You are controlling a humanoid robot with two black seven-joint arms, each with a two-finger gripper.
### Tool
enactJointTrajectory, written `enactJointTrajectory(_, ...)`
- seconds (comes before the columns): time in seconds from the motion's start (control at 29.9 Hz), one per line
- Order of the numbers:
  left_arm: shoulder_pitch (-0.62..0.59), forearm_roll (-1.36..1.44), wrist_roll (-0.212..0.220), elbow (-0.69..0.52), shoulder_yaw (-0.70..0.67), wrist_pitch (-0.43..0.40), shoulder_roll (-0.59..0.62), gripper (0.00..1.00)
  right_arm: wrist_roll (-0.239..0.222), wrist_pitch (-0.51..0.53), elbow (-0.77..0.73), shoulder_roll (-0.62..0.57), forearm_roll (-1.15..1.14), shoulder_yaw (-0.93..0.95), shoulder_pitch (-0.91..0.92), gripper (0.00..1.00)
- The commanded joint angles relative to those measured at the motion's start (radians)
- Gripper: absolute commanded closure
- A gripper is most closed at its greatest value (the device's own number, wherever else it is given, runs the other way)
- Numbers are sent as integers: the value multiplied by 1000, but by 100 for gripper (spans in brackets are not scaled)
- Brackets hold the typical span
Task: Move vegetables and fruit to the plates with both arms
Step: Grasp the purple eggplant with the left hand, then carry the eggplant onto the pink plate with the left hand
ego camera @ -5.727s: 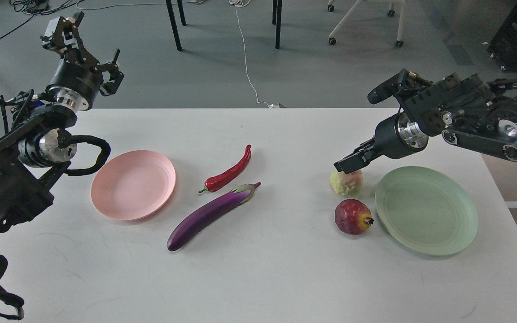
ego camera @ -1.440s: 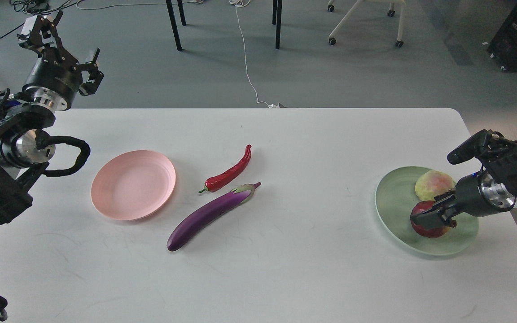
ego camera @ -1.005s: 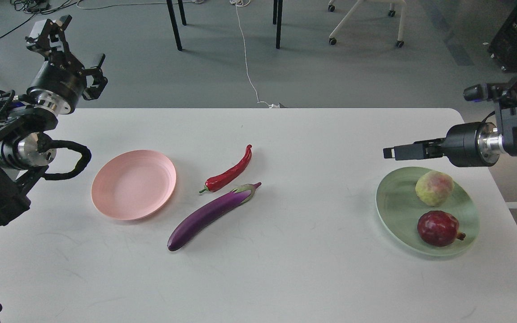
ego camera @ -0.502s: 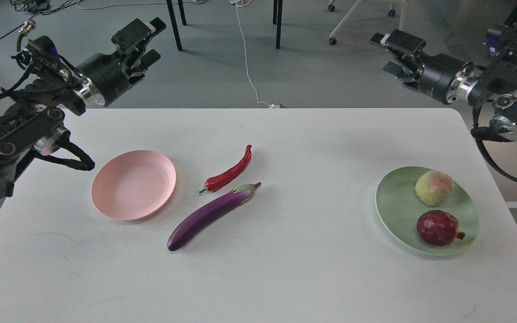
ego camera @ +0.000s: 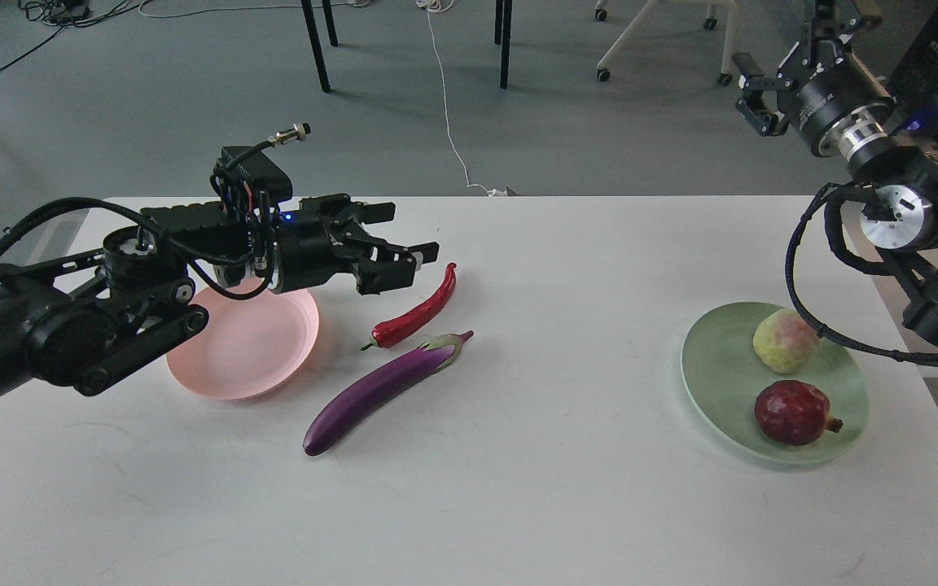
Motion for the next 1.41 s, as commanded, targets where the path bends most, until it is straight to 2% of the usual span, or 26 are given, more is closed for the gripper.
enactJointTrajectory(0.0,0,15,1,-20,83,12,-7,16,2,51,4,-8,91,5,-66,1)
enactJointTrajectory(0.2,8,37,11,40,160,15,-94,28,9,96,5,-14,91,51,-189,1)
enactJointTrajectory(0.54,92,213,16,91,172,15,-93,33,14,96,2,-45,89,55,-243,1)
enactJointTrajectory(0.74,111,210,10,137,172,51,-88,56,16,96,10,-39,89,57,-240,1)
enactJointTrajectory(0.94,114,204,1,134,166,72,-67,75,17,96,11,-39,89,57,-235,1)
enactJointTrajectory(1.0,111,203,-13,118,152,101,-27,82,17,96,11,-45,91,57,-234,1)
enactJointTrajectory(1.07,106,190,-42,94,135,156,25,84,17,96,10,-48,89,60,-232,1)
enactJointTrajectory(1.14,98,158,-42,83,124,190,66,84,17,96,8,-63,89,61,-234,1)
enactJointTrajectory(1.27,80,19,-42,92,126,192,177,84,17,96,10,-74,89,61,-235,1)
enactJointTrajectory(1.37,80,-52,-42,136,137,184,215,84,17,96,10,-73,89,61,-235,1)
